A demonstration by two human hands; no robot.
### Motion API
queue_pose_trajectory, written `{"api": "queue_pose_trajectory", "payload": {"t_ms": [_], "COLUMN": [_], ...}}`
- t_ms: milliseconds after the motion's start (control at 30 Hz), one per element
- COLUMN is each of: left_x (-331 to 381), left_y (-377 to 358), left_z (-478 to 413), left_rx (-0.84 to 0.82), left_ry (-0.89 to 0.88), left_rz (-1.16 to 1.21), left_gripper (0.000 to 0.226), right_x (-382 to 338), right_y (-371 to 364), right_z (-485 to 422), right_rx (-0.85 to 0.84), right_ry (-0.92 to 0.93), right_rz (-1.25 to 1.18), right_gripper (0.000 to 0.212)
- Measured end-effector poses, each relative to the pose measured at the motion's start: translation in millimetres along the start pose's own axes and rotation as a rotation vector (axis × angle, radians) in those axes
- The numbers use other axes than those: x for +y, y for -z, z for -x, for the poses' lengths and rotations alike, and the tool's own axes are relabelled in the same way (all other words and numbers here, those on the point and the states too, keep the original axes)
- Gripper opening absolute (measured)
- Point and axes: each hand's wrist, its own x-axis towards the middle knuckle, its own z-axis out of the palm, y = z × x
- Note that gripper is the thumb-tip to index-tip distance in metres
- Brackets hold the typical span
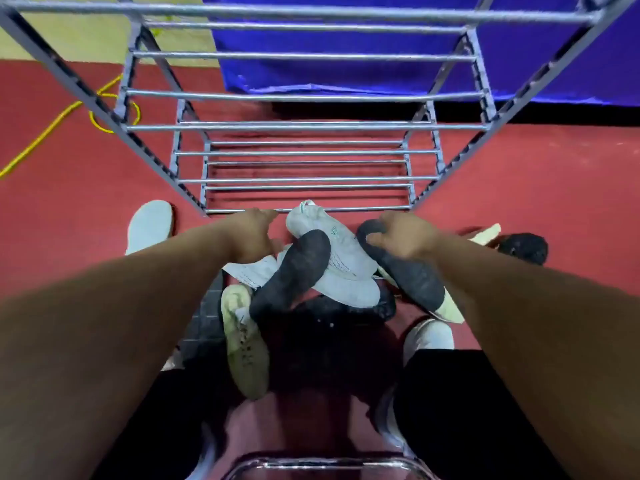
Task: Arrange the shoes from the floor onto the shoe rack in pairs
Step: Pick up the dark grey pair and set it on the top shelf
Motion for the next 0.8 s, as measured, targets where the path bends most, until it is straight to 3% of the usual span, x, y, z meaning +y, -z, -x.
{"api": "queue_pose_trajectory", "payload": {"t_ms": [333, 500, 633, 800], "left_x": [-3.4, 5.3, -1.5, 5.0], "left_y": [-69.7, -90.6, -99.6, -98.7], "left_z": [-46.1, -53.1, -59.0, -65.1], "left_rx": [-0.085, -0.161, -0.204, -0.192], "left_ry": [0.194, 0.228, 0.292, 0.371], "left_rz": [0.142, 0.181, 0.236, 0.35], "left_gripper": [0.066, 0.065, 0.084, 0.079], "right_x": [57.5, 81.0, 85.1, 83.8], "right_y": [-36.2, -65.6, -75.2, -73.1], "right_z": [-43.4, -50.4, -55.9, -64.0], "right_rx": [-0.05, -0.165, -0.138, -0.141], "right_ry": [-0.334, -0.464, -0.453, -0.477], "right_rz": [0.011, 0.056, 0.069, 0.025], "right_gripper": [0.041, 0.081, 0.091, 0.098]}}
